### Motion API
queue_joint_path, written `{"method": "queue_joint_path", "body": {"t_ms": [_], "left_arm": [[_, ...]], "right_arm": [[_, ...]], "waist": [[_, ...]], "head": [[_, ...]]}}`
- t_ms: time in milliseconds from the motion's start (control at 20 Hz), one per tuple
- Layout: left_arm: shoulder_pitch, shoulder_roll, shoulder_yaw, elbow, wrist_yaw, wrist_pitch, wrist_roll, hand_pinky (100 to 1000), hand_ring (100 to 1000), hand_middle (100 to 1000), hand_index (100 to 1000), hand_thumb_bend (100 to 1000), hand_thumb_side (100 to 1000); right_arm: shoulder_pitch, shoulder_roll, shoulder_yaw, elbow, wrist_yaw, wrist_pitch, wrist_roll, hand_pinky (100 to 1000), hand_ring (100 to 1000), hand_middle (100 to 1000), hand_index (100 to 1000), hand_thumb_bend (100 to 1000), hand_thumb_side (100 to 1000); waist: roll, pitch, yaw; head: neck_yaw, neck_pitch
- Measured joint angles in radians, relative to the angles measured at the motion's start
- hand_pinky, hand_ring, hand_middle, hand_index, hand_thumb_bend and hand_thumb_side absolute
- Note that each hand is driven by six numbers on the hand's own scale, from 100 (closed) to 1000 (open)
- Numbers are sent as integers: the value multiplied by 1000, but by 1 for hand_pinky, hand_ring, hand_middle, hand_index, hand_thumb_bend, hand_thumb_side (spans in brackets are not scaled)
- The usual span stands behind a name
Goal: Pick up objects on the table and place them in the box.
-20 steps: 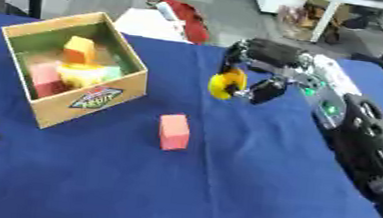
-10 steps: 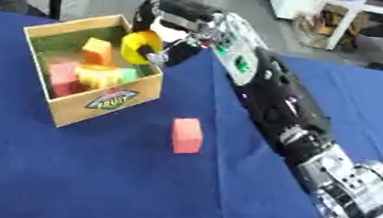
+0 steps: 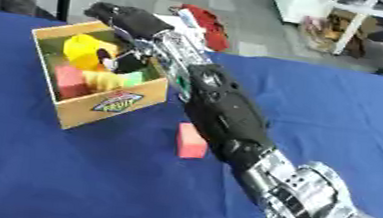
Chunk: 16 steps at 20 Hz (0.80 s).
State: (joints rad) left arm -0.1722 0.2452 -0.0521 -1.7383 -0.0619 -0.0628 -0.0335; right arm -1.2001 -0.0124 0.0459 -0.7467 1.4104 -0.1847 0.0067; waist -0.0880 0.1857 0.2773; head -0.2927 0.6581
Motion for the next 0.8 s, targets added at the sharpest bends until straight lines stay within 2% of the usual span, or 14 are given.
{"method": "queue_joint_path", "body": {"t_ms": [150, 250, 350, 400, 550, 650, 800], "left_arm": [[6, 0, 0, 0, 0, 0, 0, 689, 569, 585, 766, 100, 752], [14, 0, 1, 1, 0, 0, 3, 688, 569, 585, 766, 100, 752], [20, 0, 4, 2, 0, -1, 7, 689, 570, 586, 766, 100, 752], [24, 0, 8, 3, 0, 0, 10, 689, 570, 586, 766, 100, 753], [32, 0, 15, 5, -1, -1, 17, 689, 570, 587, 766, 100, 754], [35, 0, 20, 5, -4, -1, 21, 689, 570, 587, 766, 100, 755], [41, 0, 25, 5, -7, 0, 27, 689, 571, 587, 766, 100, 754]], "right_arm": [[6, -8, 4, -1, 11, 18, -51, 855, 884, 983, 1000, 100, 274], [20, -30, 24, -16, -29, -15, -46, 851, 879, 977, 1000, 100, 237], [39, -68, 58, -54, -106, -70, -11, 851, 875, 963, 1000, 100, 214], [51, -92, 78, -82, -155, -103, 16, 853, 873, 959, 1000, 100, 199], [101, -170, 143, -182, -334, -205, 124, 859, 869, 959, 1000, 100, 333], [148, -235, 186, -266, -486, -267, 218, 859, 865, 957, 1000, 100, 366], [228, -331, 234, -390, -699, -315, 366, 868, 887, 970, 1000, 100, 493]], "waist": [[0, 0, -25], [0, 0, -49], [0, -1, -73], [0, -1, -84], [0, -1, -111], [0, -1, -130], [0, -1, -152]], "head": [[5, 0], [15, 1], [26, 3], [32, 7], [46, 14], [56, 19], [68, 24]]}}
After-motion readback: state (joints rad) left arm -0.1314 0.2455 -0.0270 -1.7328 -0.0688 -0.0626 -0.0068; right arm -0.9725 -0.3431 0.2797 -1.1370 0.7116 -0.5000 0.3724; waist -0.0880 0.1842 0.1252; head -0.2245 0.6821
